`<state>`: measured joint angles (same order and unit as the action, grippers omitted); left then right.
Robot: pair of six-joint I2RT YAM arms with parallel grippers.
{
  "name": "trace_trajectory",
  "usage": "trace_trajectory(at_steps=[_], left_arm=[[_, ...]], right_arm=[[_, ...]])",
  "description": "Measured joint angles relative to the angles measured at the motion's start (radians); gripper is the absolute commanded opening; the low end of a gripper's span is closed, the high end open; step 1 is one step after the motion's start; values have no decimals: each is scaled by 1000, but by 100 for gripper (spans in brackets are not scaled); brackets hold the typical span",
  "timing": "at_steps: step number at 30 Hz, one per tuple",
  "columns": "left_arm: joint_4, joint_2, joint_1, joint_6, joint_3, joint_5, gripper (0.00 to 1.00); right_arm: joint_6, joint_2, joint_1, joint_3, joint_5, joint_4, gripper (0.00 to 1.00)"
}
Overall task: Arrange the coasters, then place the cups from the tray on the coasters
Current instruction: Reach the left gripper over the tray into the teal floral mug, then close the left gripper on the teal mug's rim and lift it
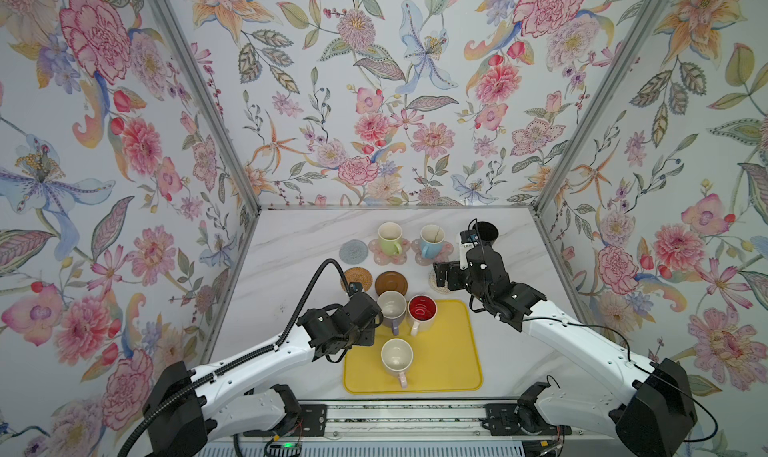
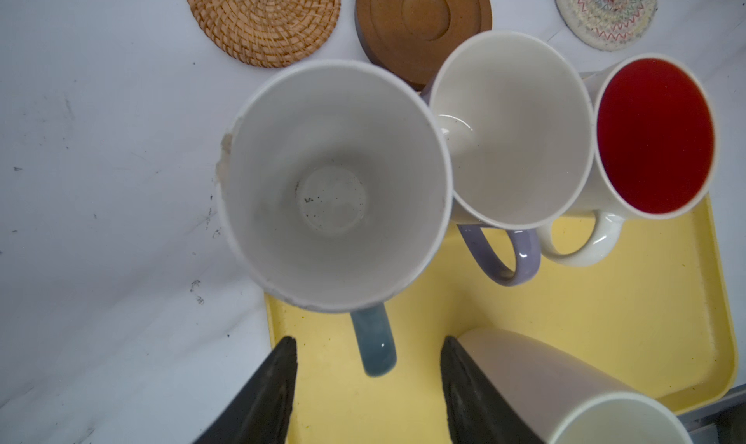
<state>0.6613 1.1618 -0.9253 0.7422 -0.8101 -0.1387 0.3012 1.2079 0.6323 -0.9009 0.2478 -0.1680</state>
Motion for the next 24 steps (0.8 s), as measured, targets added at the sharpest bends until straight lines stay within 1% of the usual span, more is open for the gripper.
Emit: trace_trajectory(at_steps=[4,13,20,24], left_arm=[[1,41,-1,-3,-9,0,54],[12,70,-1,-3,-9,-2,54],[7,119,-1,-3,-11,-8,53],[6,146,0,-4,-19,-8,50]], right_arm=[[3,-7,-2,3,0,-1,99],[3,-24,-11,15,0,0,99],[3,-24,-11,21,0,1,99],[3,-24,-13,27,0,1,99]])
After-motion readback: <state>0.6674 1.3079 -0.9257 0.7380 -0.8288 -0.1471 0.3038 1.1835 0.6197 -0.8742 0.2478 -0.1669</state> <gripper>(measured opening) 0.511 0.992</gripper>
